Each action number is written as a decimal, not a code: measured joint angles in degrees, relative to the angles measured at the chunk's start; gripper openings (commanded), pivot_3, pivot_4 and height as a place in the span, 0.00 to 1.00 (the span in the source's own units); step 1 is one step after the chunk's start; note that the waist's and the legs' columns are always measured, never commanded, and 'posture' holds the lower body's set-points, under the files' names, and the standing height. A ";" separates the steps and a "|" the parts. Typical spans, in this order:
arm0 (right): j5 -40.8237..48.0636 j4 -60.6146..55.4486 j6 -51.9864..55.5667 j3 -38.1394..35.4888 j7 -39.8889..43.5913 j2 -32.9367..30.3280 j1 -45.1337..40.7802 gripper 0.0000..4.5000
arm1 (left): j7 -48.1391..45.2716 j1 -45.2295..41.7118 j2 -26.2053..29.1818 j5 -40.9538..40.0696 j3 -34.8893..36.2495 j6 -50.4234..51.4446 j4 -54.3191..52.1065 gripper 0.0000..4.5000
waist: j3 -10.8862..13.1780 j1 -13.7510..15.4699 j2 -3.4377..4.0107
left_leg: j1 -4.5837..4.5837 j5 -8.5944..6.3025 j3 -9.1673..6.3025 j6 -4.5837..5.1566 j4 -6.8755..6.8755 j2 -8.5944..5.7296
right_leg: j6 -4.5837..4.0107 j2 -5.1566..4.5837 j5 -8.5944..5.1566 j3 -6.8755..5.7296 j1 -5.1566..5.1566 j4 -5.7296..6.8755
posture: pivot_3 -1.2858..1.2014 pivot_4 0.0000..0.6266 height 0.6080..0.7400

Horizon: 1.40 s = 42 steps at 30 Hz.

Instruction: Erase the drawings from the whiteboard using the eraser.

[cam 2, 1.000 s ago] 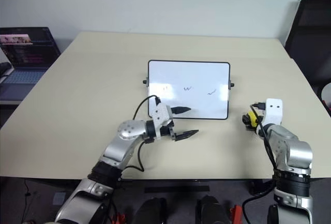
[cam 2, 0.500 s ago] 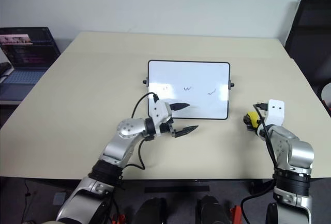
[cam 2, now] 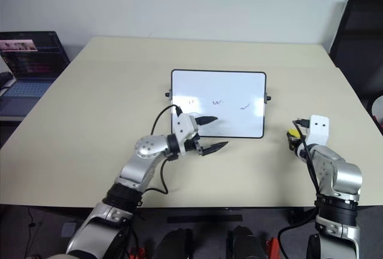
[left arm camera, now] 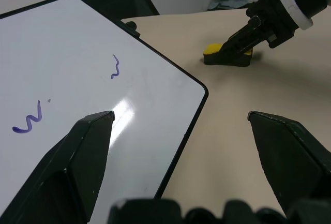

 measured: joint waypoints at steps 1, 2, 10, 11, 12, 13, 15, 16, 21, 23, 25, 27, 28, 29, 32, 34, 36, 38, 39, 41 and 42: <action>0.04 0.00 0.00 -0.17 -0.04 0.19 -0.06 0.25 | 0.00 -0.17 0.00 -0.01 0.00 -0.04 0.00 1.00 | 0.00 0.00 0.00 | 0.00 0.00 0.00 0.00 0.00 0.00 | 0.00 0.00 0.00 0.00 0.00 0.00 | 0.52 0.24 1.00; 0.14 0.00 0.00 -0.28 -0.07 0.26 -0.07 0.25 | -0.01 -0.22 -0.01 -0.01 0.00 -0.09 0.00 1.00 | 0.00 0.00 0.00 | 0.00 0.00 0.01 0.00 0.00 0.00 | 0.00 0.00 0.00 0.00 0.00 0.00 | 0.52 0.24 1.00; -1.00 -0.19 -1.84 0.75 -0.86 -0.74 -1.26 0.25 | 0.21 -0.21 0.21 -0.02 0.00 0.45 -0.05 1.00 | 0.01 -0.02 0.02 | 0.00 0.00 0.01 0.00 0.00 -0.01 | 0.00 0.00 0.00 0.01 -0.01 0.00 | 0.52 0.24 1.00; -1.44 -0.51 -2.76 1.11 -0.91 -1.08 -1.68 0.25 | 0.45 -0.19 0.45 -0.01 0.04 0.74 -0.11 1.00 | 0.01 -0.05 0.02 | 0.00 0.00 0.02 0.00 -0.01 -0.01 | 0.00 0.00 0.00 0.01 -0.02 0.00 | 0.52 0.24 1.00; -1.60 -0.71 -3.59 1.28 -1.00 -1.12 -2.25 0.25 | 0.87 -0.16 0.60 -0.01 0.14 1.09 -0.23 1.00 | 0.01 -0.11 0.02 | 0.00 0.00 0.02 0.00 -0.01 0.00 | 0.00 0.01 0.00 0.01 -0.02 0.00 | 0.52 0.24 1.00; -1.87 -1.24 -4.85 1.68 -1.02 -1.11 -3.05 0.25 | 1.58 -0.10 0.67 -0.01 0.29 1.92 -0.57 1.00 | 0.02 -0.19 0.03 | 0.00 0.00 0.02 0.00 -0.01 0.00 | 0.00 0.01 0.00 0.01 -0.03 0.01 | 0.52 0.24 1.00; -2.32 -2.90 -7.49 2.77 -0.93 -1.11 -4.25 0.25 | 3.15 0.30 0.64 0.00 1.01 3.48 -1.83 1.00 | 0.02 -0.22 0.03 | 0.00 0.00 0.00 0.00 -0.01 0.01 | 0.00 0.04 0.00 0.01 -0.03 0.01 | 0.52 0.24 1.00; -2.99 -3.59 -9.04 3.82 -0.80 -1.19 -4.87 0.25 | 4.22 0.61 0.63 -0.02 1.64 4.39 -2.73 1.00 | 0.02 -0.26 0.03 | -0.01 0.00 0.00 0.00 -0.01 0.01 | 0.00 0.04 0.00 0.01 -0.03 0.00 | 0.52 0.24 1.00; -6.29 -4.81 -15.61 10.17 0.88 -1.95 -5.77 0.25 | 10.50 1.89 -0.31 0.09 3.98 9.24 -5.24 1.00 | 0.02 -0.15 0.03 | -0.03 0.00 -0.01 0.00 0.00 0.02 | 0.01 0.01 0.00 0.00 -0.03 -0.02 | 0.52 0.24 1.00; -7.45 -4.67 -18.41 12.34 1.77 -1.95 -6.06 0.25 | 12.95 2.36 -0.59 0.54 4.54 10.87 -5.41 1.00 | 0.02 -0.12 0.03 | -0.03 0.00 -0.01 0.00 -0.01 0.02 | 0.01 0.01 0.00 0.00 -0.03 -0.02 | 0.52 0.24 1.00; -8.24 -4.15 -20.63 13.45 2.34 -1.83 -6.91 0.25 | 14.81 2.56 -0.66 1.34 4.63 11.64 -5.54 1.00 | 0.02 -0.07 0.03 | -0.03 0.00 -0.02 0.00 0.00 0.01 | 0.01 0.01 0.00 -0.01 -0.03 -0.02 | 0.52 0.24 1.00; -8.39 -3.51 -22.57 14.58 3.11 -0.84 -8.34 0.25 | 16.67 2.75 -0.73 2.33 4.65 11.90 -5.54 1.00 | 0.02 -0.18 0.03 | -0.03 0.00 -0.02 0.00 -0.01 0.02 | 0.01 0.02 0.01 -0.01 -0.03 -0.02 | 0.52 0.24 1.00; -8.41 -3.16 -23.23 15.09 3.33 -0.32 -8.79 0.25 | 17.17 2.75 -0.76 2.55 4.63 11.91 -5.54 1.00 | 0.02 -0.18 0.03 | -0.03 0.00 -0.03 0.00 -0.01 0.03 | 0.00 0.03 0.01 -0.02 -0.03 -0.02 | 0.52 0.24 1.00; -8.65 -2.33 -24.25 15.87 3.70 0.62 -9.19 0.25 | 17.51 2.75 -0.72 2.92 4.64 11.91 -5.54 1.00 | 0.02 -0.15 0.03 | -0.03 0.00 -0.04 0.00 -0.01 0.03 | 0.00 0.03 0.01 -0.04 -0.03 -0.01 | 0.52 0.24 1.00; -9.14 -0.01 -25.82 18.01 4.41 2.08 -9.40 0.25 | 17.59 2.74 -0.74 3.45 4.59 11.89 -5.54 1.00 | 0.02 -0.01 0.03 | -0.04 0.00 -0.03 0.00 -0.01 0.02 | 0.00 0.01 0.01 -0.03 -0.04 -0.02 | 0.52 0.24 1.00; -9.75 2.14 -26.91 18.62 4.51 2.76 -10.21 0.25 | 17.25 2.74 -0.76 3.51 4.44 11.83 -5.54 1.00 | 0.02 0.03 0.03 | -0.05 0.00 -0.02 0.00 0.00 0.00 | -0.02 -0.03 0.03 -0.03 -0.04 -0.02 | 0.52 0.24 1.00; -10.43 3.43 -28.07 19.19 4.68 3.05 -11.23 0.25 | 16.67 2.73 -0.65 3.89 3.89 11.41 -5.53 1.00 | 0.02 0.03 0.03 | -0.06 0.00 -0.02 0.00 0.00 0.00 | -0.02 -0.04 0.03 -0.04 -0.04 -0.03 | 0.52 0.24 1.00; -10.61 4.79 -29.01 19.54 5.01 3.94 -12.70 0.25 | 15.81 2.67 -0.30 5.04 2.30 10.08 -5.54 1.00 | 0.02 0.02 0.03 | -0.05 0.00 -0.04 0.00 -0.01 0.02 | -0.04 -0.02 0.04 -0.05 -0.04 -0.02 | 0.52 0.24 1.00; -10.69 5.01 -29.39 19.74 5.19 4.34 -13.09 0.25 | 15.37 2.66 -0.36 5.36 1.74 9.66 -5.54 1.00 | 0.02 0.02 0.03 | -0.05 0.00 -0.05 0.00 -0.01 0.02 | -0.08 -0.02 0.06 -0.05 -0.04 -0.01 | 0.52 0.24 1.00; -11.01 5.89 -30.18 20.24 5.46 4.86 -13.39 0.25 | 14.82 2.66 -0.35 5.55 1.16 9.19 -5.54 1.00 | 0.02 0.02 0.03 | -0.06 0.00 -0.05 0.00 -0.02 0.02 | -0.27 -0.01 0.17 -0.06 -0.05 -0.01 | 0.52 0.24 1.00; -11.31 6.39 -30.26 20.47 5.47 4.92 -13.44 0.25 | 14.80 2.66 -0.27 5.62 1.17 9.14 -5.54 1.00 | 0.02 0.01 0.03 | -0.06 0.00 -0.04 0.00 -0.02 0.02 | -0.27 -0.01 0.17 -0.05 -0.05 -0.02 | 0.52 0.24 1.00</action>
